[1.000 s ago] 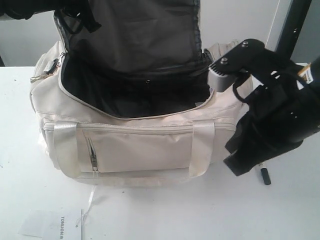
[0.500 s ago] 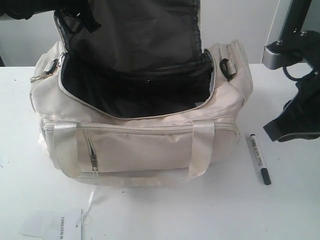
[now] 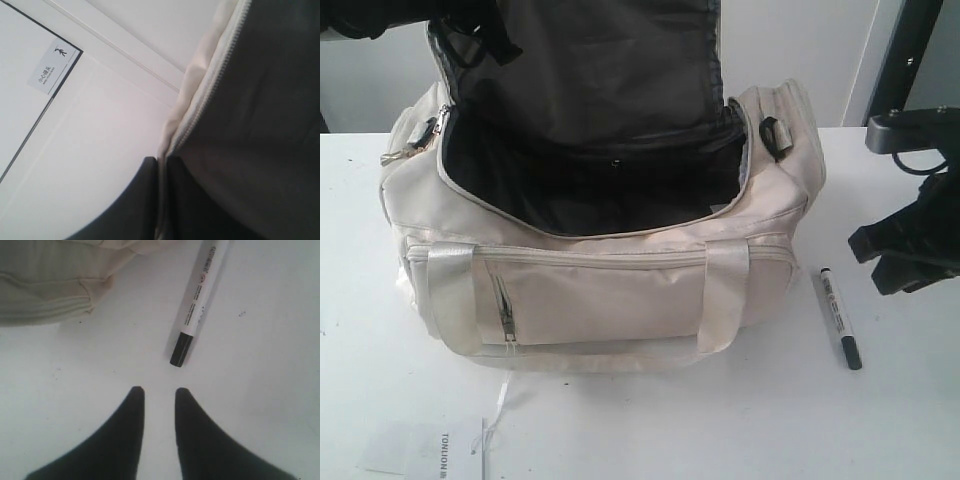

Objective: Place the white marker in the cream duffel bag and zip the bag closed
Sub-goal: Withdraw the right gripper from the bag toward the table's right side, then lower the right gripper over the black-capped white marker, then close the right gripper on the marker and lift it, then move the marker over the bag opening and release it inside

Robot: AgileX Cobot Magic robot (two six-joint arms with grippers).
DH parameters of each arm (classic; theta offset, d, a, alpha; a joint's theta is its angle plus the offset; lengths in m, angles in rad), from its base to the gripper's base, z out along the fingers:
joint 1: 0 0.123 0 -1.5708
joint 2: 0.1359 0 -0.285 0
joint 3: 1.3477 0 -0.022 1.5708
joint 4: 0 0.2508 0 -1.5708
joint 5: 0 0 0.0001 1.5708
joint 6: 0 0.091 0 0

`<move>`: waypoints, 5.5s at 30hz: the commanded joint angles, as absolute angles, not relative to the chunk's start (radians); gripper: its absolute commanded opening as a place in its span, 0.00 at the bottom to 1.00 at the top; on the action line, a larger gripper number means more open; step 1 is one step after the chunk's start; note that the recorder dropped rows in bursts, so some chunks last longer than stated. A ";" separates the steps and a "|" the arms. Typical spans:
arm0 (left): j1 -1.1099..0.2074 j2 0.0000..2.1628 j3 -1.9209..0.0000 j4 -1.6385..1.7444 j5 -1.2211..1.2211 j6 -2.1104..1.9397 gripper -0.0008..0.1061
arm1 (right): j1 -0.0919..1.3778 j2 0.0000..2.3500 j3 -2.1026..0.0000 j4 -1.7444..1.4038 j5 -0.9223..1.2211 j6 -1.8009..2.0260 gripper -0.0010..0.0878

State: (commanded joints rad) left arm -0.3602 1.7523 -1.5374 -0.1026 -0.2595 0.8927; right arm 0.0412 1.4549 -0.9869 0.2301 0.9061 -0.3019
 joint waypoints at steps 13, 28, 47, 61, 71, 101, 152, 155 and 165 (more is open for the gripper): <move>-0.360 1.752 -1.537 -0.103 -0.259 0.893 0.13 | 0.052 1.574 -0.904 0.224 0.700 -0.287 0.51; -0.360 1.752 -1.537 -0.103 -0.259 0.893 0.13 | 0.102 1.744 -0.884 0.201 0.481 -0.223 0.52; -0.360 1.752 -1.537 -0.103 -0.259 0.893 0.13 | 0.102 1.773 -0.884 0.201 0.414 -0.223 0.51; -0.360 1.752 -1.537 -0.103 -0.259 0.893 0.13 | 0.102 1.819 -0.884 0.201 0.414 -0.223 0.48; -0.360 1.752 -1.537 -0.103 -0.259 0.893 0.13 | 0.102 1.820 -0.884 0.205 0.416 -0.223 0.01; -0.360 1.752 -1.537 -0.103 -0.259 0.893 0.13 | 0.102 1.325 -0.590 0.210 0.011 -0.152 0.01; -0.360 1.752 -1.537 -0.103 -0.259 0.893 0.13 | 0.429 1.668 -0.928 -0.400 -0.803 0.188 0.69; -0.360 1.752 -1.537 -0.103 -0.259 0.893 0.13 | 0.429 1.668 -0.930 -0.377 -0.788 0.188 0.77; -0.360 1.752 -1.537 -0.103 -0.259 0.893 0.13 | 0.429 1.664 -0.930 -0.384 -0.769 0.290 0.70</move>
State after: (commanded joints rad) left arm -0.3602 1.7523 -1.5374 -0.1026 -0.2595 0.8927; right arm 0.4290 1.6643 -0.9303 -0.3839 -0.7686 0.2900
